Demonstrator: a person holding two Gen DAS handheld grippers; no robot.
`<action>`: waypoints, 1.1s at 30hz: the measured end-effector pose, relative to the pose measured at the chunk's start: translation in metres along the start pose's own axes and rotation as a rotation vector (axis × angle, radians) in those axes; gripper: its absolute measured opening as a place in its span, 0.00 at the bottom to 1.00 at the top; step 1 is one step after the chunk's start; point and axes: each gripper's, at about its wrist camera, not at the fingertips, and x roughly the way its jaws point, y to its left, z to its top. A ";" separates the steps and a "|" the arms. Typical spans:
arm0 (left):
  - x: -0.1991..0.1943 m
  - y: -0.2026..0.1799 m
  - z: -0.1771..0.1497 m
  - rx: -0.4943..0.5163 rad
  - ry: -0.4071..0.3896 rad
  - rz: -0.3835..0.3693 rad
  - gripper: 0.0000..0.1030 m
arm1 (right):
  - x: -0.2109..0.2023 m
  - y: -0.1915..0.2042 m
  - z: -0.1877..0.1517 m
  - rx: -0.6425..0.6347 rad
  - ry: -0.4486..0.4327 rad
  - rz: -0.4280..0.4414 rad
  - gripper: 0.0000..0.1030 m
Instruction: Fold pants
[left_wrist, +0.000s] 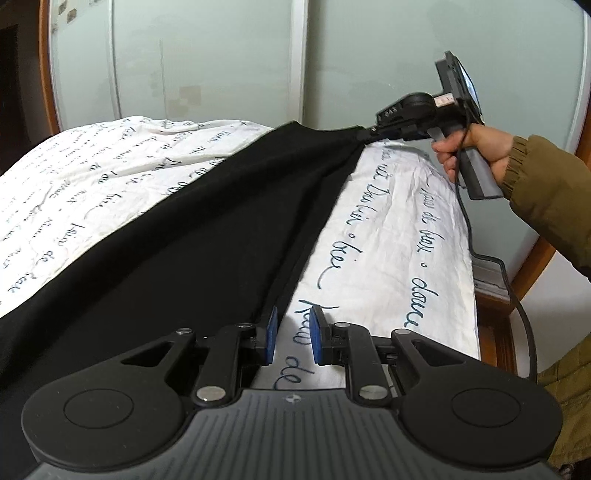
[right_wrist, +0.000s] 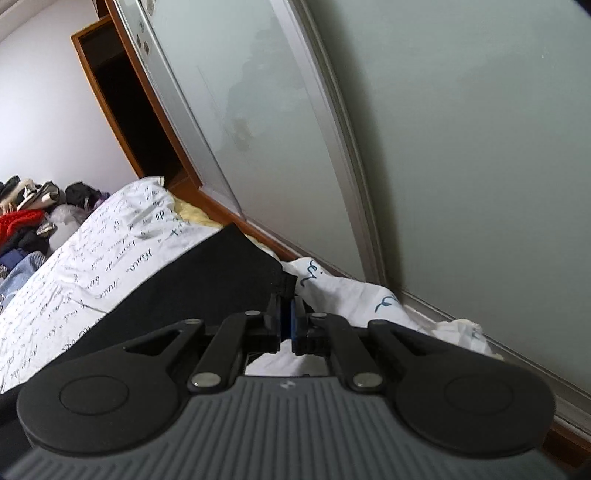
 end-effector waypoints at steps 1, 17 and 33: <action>-0.003 0.002 -0.001 -0.013 -0.013 0.007 0.18 | 0.000 0.001 0.001 0.001 -0.001 -0.002 0.05; -0.080 0.047 -0.031 -0.312 -0.146 0.389 0.77 | -0.080 0.221 -0.155 -1.292 -0.282 0.246 0.34; -0.111 0.083 -0.053 -0.527 -0.135 0.540 0.77 | -0.099 0.265 -0.234 -1.672 -0.246 0.491 0.34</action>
